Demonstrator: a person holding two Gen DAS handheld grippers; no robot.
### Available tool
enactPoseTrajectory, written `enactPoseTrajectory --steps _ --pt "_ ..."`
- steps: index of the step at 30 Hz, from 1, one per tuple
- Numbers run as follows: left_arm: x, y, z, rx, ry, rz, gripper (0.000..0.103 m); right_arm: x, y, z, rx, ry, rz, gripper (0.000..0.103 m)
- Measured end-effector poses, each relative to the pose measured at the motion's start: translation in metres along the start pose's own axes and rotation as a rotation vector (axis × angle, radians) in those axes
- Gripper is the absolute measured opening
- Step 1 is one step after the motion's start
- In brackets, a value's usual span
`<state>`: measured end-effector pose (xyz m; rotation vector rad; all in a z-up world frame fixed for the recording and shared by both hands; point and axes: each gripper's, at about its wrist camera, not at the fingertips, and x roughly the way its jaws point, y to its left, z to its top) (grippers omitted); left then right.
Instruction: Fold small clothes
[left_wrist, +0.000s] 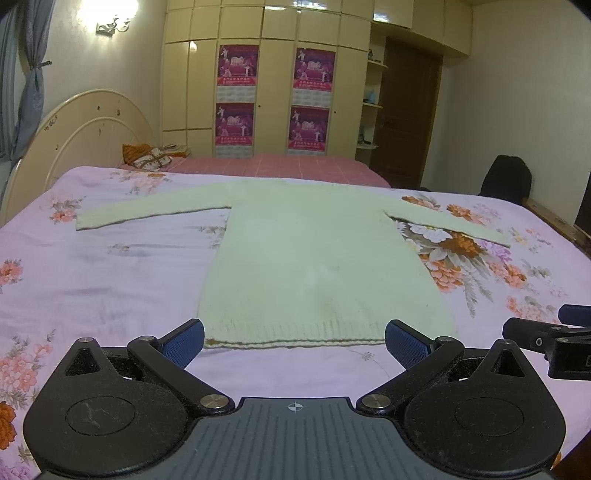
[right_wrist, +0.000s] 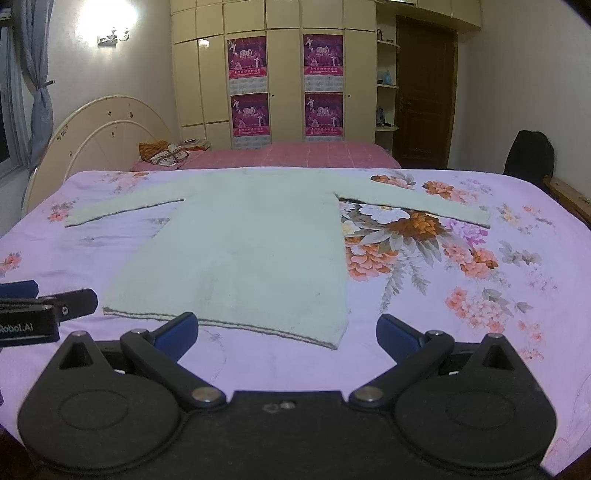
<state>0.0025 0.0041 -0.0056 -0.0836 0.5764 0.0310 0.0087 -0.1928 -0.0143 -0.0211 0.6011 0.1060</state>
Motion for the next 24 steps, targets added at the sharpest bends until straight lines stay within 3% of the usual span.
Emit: enactPoseTrajectory --steps 24 --pt "-0.005 0.0016 0.002 0.008 -0.005 0.001 0.103 -0.0028 0.0036 0.0007 -0.006 -0.007 0.0 0.102"
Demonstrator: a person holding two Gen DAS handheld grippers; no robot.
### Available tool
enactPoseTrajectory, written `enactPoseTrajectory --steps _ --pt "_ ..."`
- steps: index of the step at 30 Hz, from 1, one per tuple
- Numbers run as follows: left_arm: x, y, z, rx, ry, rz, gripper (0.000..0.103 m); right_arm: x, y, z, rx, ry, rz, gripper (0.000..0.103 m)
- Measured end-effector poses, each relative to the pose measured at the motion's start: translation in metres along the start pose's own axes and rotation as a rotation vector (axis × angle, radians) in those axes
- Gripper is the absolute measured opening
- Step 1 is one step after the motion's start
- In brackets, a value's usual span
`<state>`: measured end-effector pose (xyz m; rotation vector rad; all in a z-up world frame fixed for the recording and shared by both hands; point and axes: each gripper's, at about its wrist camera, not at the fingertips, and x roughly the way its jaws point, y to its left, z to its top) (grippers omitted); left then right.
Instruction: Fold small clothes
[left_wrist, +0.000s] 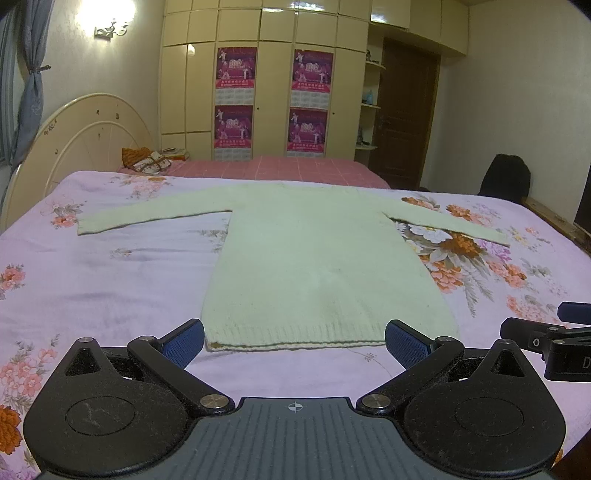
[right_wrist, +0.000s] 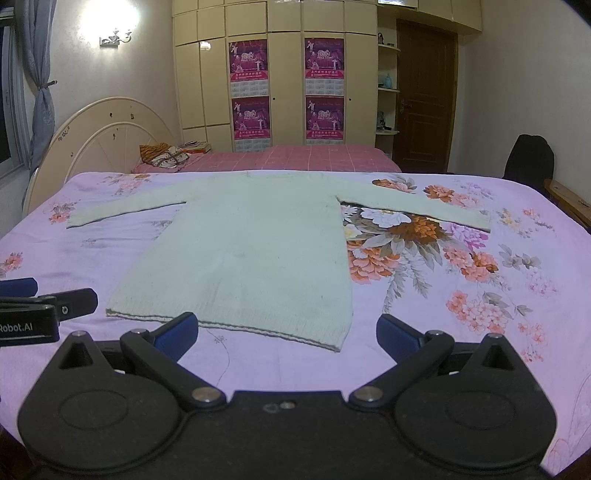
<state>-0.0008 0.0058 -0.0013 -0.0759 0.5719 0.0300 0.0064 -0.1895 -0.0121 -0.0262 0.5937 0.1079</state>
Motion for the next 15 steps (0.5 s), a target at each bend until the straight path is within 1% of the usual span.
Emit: enactPoseTrajectory --steps 15 --pt "0.0008 0.0083 0.0046 -0.006 0.006 0.009 0.103 0.0039 0.0042 0.0021 -0.015 0.002 0.008 0.102"
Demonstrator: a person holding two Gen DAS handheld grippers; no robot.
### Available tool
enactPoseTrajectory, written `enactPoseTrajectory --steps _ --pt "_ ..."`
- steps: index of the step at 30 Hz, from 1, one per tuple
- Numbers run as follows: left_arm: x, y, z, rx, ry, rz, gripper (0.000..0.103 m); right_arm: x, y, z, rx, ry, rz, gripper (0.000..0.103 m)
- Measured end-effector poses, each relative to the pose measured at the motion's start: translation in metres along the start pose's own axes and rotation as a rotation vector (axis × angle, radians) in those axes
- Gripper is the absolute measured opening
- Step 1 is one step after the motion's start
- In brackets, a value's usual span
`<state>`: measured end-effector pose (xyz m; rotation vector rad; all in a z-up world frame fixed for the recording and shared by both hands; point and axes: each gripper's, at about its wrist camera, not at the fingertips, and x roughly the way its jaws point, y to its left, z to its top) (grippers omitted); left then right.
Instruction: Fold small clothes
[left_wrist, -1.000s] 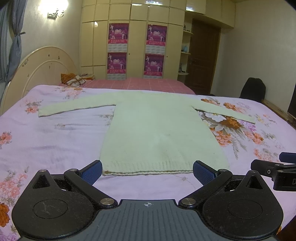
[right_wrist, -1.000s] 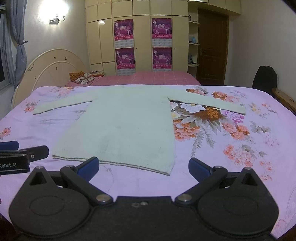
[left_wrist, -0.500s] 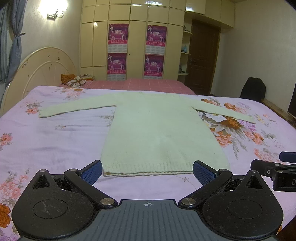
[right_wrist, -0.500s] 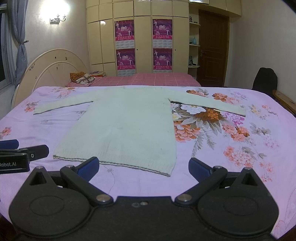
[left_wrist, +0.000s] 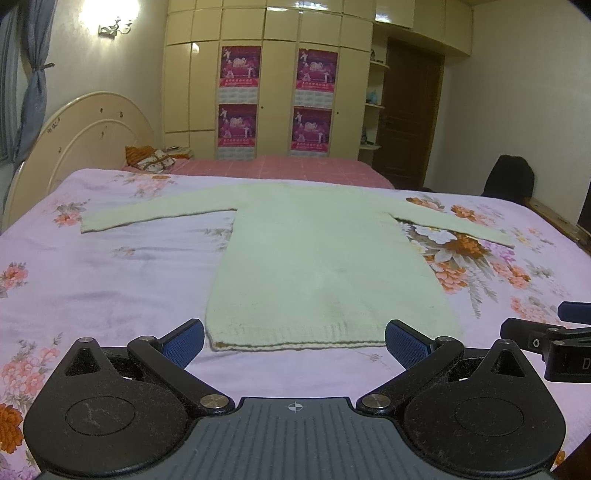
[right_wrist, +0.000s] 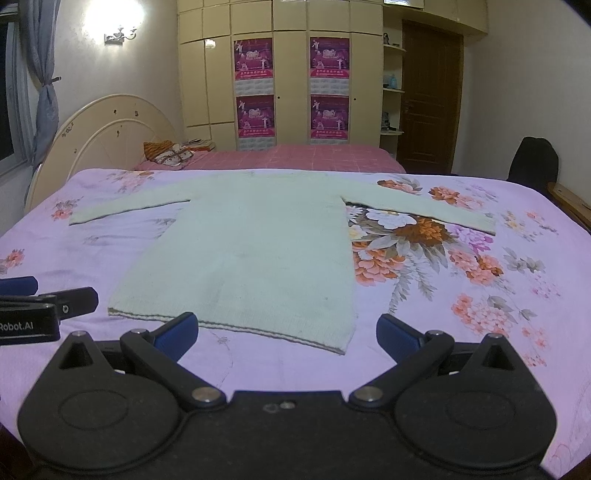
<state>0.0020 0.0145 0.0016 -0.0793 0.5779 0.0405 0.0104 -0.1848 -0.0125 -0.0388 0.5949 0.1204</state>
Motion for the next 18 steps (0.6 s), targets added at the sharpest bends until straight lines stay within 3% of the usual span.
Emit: enactPoseTrajectory --steps 18 --pt "0.0023 -0.0029 -0.0019 0.003 0.009 0.005 0.103 0.0006 0.001 -0.0012 -0.004 0.003 -0.004 0.102"
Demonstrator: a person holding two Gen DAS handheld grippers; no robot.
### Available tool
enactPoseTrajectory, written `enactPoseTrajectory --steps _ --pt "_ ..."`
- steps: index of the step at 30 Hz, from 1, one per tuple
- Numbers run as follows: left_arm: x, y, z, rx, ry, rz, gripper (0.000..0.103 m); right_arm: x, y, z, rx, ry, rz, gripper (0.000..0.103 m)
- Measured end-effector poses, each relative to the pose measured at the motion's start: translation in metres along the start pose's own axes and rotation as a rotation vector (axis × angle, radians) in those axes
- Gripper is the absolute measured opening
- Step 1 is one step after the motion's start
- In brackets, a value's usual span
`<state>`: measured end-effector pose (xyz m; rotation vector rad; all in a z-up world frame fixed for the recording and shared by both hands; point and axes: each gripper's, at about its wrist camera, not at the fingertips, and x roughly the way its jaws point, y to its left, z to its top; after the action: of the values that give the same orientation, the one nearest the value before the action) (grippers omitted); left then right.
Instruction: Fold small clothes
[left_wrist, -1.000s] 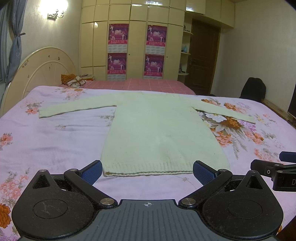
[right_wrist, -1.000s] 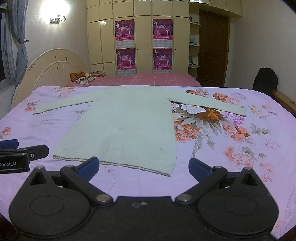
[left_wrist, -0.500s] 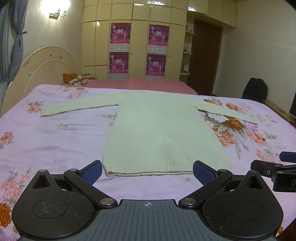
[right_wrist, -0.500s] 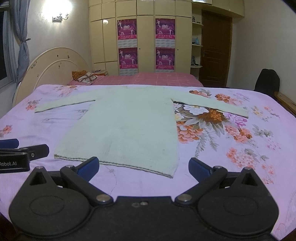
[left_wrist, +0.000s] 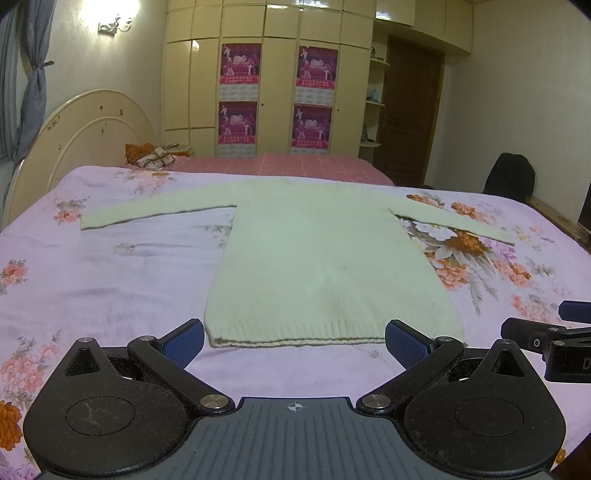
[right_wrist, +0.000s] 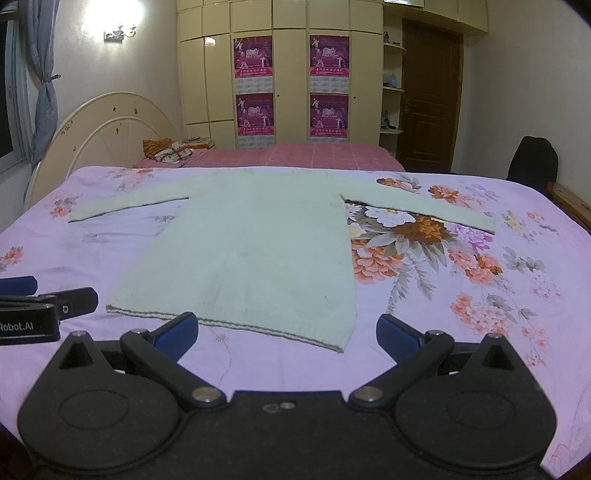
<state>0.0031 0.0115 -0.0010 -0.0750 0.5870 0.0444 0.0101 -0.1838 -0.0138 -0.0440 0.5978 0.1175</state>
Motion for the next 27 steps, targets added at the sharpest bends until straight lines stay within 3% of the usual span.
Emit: enactPoseTrajectory --steps 9,15,17,21,23,24,27 --pt "0.006 -0.004 0.0 -0.015 0.005 0.013 0.103 0.002 -0.001 -0.003 -0.004 0.002 -0.004 0.102" --pt "0.025 0.0 0.014 -0.024 0.005 -0.019 0.103 0.01 -0.016 -0.001 0.012 -0.013 -0.075 0.102" --pt "0.028 0.003 0.021 -0.009 -0.043 -0.075 0.103 0.013 -0.026 0.003 0.025 -0.032 -0.115 0.102" --pt "0.045 0.002 0.041 0.003 -0.094 -0.065 0.103 0.027 -0.057 0.011 0.054 -0.114 -0.184 0.102" --pt "0.059 0.003 0.053 -0.011 -0.099 -0.061 0.103 0.052 -0.076 0.015 0.079 0.02 -0.19 0.102" --pt "0.068 0.005 0.058 -0.015 -0.095 -0.065 0.103 0.061 -0.09 0.018 0.125 0.047 -0.182 0.102" --pt "0.102 0.009 0.073 -0.046 -0.028 -0.092 0.103 0.073 -0.121 0.029 0.216 0.026 -0.194 0.102"
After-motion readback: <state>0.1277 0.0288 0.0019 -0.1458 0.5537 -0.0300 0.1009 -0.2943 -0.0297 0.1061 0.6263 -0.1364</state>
